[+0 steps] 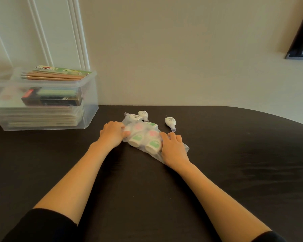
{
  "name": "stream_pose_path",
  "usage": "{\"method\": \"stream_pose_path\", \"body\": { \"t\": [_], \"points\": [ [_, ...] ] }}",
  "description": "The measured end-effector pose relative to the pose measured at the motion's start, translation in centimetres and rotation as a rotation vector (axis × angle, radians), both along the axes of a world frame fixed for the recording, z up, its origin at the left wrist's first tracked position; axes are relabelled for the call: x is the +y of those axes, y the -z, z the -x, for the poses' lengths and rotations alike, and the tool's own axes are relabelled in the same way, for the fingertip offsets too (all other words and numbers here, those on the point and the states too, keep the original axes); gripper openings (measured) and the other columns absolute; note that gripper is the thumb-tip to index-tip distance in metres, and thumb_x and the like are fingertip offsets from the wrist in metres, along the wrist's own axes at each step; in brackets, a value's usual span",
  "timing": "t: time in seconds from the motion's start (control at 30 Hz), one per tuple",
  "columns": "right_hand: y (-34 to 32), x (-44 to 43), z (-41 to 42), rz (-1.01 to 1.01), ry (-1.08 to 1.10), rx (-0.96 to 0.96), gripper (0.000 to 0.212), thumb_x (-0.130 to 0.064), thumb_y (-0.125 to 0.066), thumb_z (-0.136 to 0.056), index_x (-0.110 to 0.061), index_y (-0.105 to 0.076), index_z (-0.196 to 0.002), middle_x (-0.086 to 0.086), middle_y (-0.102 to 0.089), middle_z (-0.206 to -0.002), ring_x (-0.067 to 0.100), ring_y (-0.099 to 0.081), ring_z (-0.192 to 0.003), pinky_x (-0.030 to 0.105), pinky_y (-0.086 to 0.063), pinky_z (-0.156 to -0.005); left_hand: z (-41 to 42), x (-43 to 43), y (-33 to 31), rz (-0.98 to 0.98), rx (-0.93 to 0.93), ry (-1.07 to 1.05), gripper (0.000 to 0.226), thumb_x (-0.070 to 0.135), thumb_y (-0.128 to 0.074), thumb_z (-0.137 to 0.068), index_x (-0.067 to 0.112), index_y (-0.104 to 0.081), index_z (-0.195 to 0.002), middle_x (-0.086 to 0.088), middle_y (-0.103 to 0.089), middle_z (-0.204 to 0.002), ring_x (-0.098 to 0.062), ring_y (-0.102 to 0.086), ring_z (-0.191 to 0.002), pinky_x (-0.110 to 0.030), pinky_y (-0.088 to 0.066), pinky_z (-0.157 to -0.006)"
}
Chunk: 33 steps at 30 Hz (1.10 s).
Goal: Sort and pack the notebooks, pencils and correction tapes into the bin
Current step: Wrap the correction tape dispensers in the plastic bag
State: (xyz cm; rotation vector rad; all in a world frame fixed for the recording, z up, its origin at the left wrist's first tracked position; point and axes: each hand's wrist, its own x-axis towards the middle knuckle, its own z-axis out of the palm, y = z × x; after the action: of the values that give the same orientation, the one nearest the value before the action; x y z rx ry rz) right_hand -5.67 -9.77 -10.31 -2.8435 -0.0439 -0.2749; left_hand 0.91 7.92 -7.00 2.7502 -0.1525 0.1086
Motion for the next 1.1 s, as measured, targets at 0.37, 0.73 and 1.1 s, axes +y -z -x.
{"method": "stream_pose_path", "body": {
  "t": [0.37,0.73,1.1],
  "points": [
    [-0.1,0.1,0.2,-0.088,-0.007,-0.01,0.049,-0.009,-0.036,-0.092,-0.014,-0.027,-0.141,0.011,-0.037,-0.133,0.026,-0.033,-0.116,0.028,-0.029,-0.092,-0.3,-0.2,-0.9,-0.214,0.061,0.116,0.03,0.016,-0.033,-0.096,0.0,-0.036,-0.121,-0.02,-0.047,-0.11,-0.029,-0.042,-0.091,-0.033,-0.032,-0.072],
    [0.0,0.1,0.3,-0.033,-0.039,-0.009,0.051,-0.01,-0.045,-0.09,-0.01,-0.025,-0.138,0.011,-0.035,-0.133,0.025,-0.034,-0.114,0.026,-0.03,-0.086,0.7,-1.1,0.6,-0.219,-0.258,0.066,0.037,0.007,-0.042,-0.095,0.005,-0.029,-0.129,-0.017,-0.048,-0.111,-0.035,-0.052,-0.096,-0.033,-0.035,-0.073],
    [-0.1,0.2,0.3,-0.024,-0.054,-0.007,0.052,-0.01,-0.042,-0.092,-0.012,-0.023,-0.14,0.012,-0.034,-0.135,0.025,-0.034,-0.116,0.029,-0.032,-0.093,-1.3,-0.8,-0.5,-0.24,-0.148,-0.017,0.021,0.013,-0.034,-0.097,0.011,-0.047,-0.114,-0.013,-0.052,-0.115,-0.029,-0.047,-0.099,-0.036,-0.035,-0.077]
  ]
}}
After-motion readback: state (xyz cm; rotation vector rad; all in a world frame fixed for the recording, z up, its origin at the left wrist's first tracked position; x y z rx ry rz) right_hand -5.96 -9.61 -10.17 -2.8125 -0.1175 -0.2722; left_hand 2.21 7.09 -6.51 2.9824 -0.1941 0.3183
